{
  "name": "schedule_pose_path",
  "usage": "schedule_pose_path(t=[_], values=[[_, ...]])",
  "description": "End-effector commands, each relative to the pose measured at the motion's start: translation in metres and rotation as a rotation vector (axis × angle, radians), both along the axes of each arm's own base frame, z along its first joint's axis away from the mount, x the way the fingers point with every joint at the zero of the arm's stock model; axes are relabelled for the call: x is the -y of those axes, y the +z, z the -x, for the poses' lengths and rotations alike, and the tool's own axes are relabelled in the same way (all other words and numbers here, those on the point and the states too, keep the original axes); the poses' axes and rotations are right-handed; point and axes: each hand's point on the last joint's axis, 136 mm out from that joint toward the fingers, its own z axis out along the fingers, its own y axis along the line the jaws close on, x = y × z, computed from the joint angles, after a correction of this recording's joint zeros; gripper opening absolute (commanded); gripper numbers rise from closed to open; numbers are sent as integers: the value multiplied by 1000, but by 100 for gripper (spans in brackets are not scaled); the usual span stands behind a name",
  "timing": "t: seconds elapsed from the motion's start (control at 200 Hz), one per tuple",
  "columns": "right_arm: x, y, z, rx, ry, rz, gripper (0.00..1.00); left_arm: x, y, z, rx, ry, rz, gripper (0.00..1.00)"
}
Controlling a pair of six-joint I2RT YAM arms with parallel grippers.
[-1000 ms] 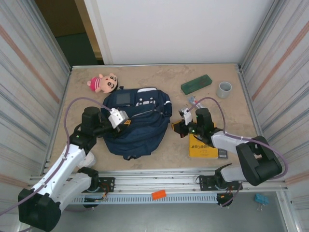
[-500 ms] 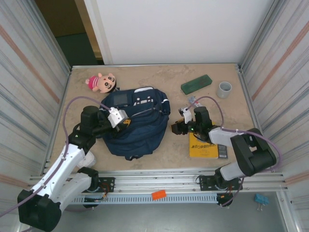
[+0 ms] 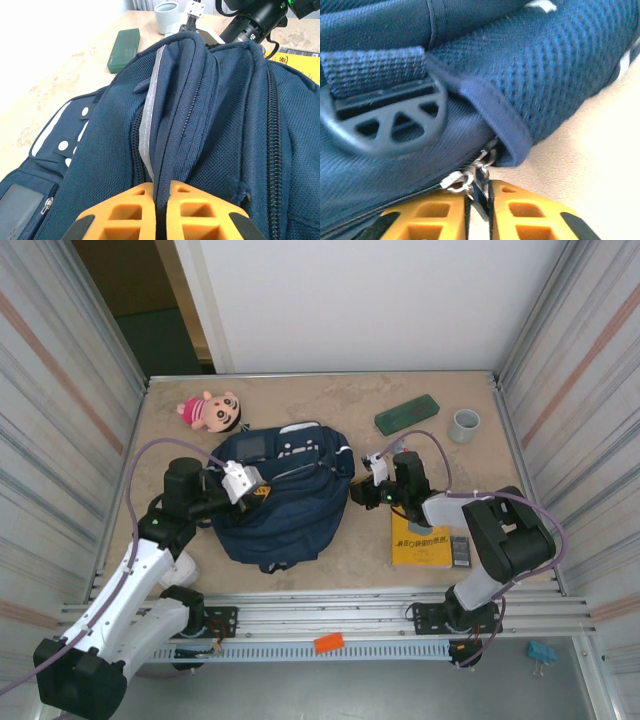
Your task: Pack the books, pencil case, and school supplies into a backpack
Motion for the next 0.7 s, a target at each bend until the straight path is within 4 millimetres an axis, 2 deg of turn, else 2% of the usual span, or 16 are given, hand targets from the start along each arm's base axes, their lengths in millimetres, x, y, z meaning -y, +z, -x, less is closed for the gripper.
schedule_pose_path(t=[0.0, 0.04, 0.115, 0.311, 0.541, 0.692], values=[[2, 11, -2, 20, 2, -15, 8, -2, 45, -8, 149, 28, 49, 0], [3, 12, 2, 12, 9, -14, 3, -4, 43, -12, 148, 48, 44, 0], [3, 12, 7, -5, 23, -18, 0, -7, 41, -17, 149, 78, 39, 0], [-1, 22, 25, -50, 84, -44, 0, -11, 38, -24, 133, 125, 26, 0], [-7, 46, 64, -118, 192, -87, 0, -19, 32, -35, 115, 196, 17, 0], [-11, 56, 89, -152, 241, -78, 0, -20, 22, -43, 150, 276, -46, 0]])
